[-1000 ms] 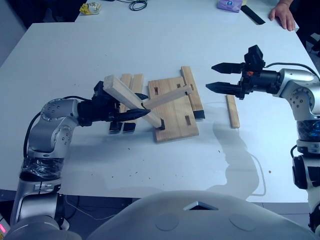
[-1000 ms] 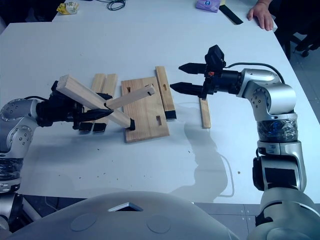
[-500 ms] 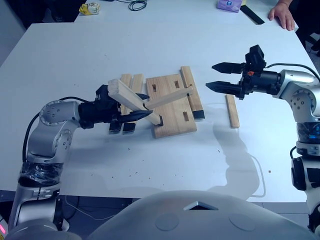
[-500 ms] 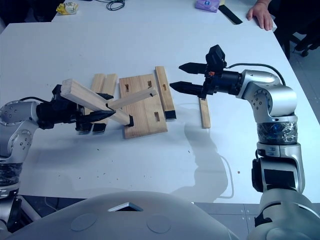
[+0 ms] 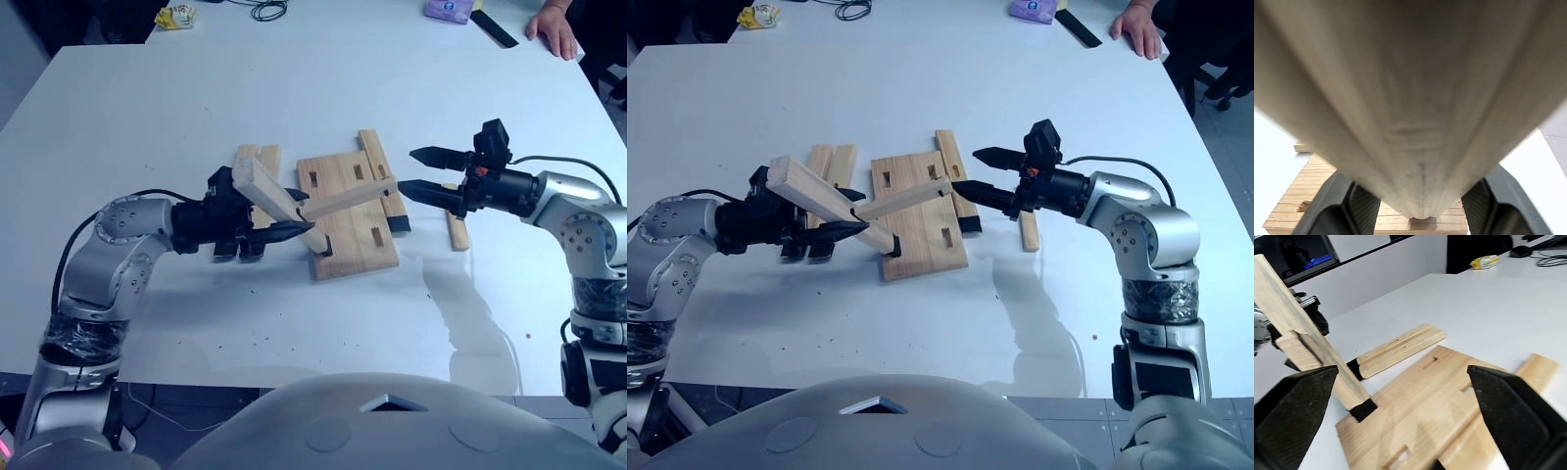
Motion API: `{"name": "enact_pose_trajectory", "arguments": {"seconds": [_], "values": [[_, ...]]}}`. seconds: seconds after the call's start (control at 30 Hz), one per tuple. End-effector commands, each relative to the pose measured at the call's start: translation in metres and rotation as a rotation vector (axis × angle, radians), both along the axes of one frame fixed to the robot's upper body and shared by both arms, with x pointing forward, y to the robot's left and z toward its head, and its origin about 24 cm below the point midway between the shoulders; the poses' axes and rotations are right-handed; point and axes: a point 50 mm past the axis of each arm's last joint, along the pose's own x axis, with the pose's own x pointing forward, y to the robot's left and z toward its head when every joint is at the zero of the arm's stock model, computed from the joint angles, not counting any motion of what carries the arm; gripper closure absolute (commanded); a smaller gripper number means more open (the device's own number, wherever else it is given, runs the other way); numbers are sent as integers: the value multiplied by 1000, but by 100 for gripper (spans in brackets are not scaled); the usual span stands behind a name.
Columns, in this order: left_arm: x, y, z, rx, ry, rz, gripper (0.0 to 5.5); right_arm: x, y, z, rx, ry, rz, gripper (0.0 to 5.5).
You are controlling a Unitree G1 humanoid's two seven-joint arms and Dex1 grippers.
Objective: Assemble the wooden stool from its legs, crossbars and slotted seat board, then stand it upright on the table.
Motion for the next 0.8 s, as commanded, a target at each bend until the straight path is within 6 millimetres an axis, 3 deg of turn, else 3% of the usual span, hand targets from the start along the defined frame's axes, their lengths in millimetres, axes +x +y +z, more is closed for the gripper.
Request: {"name": "enact_pose_trajectory", "arguments": {"seconds": [0.03, 0.17, 0.27, 0.53, 0.67, 0.8], "values": [[0, 37, -20, 232, 130, 52, 345, -6, -6, -7, -6, -2, -80, 62], [9, 52, -10, 316, 69, 30, 345, -10, -11, -10, -3, -10, -153, 62], [8, 47, -12, 309, 43, 7, 345, -8, -14, -12, -5, -14, -196, 62], [-16, 30, -47, 176, 101, 119, 345, 7, -13, -2, -23, -17, -150, 62], [-36, 26, -68, 197, 167, 118, 345, 12, -13, 2, -35, -17, -123, 62], [-39, 29, -77, 221, 205, 120, 345, 16, -10, 3, -39, -19, -111, 62]]}}
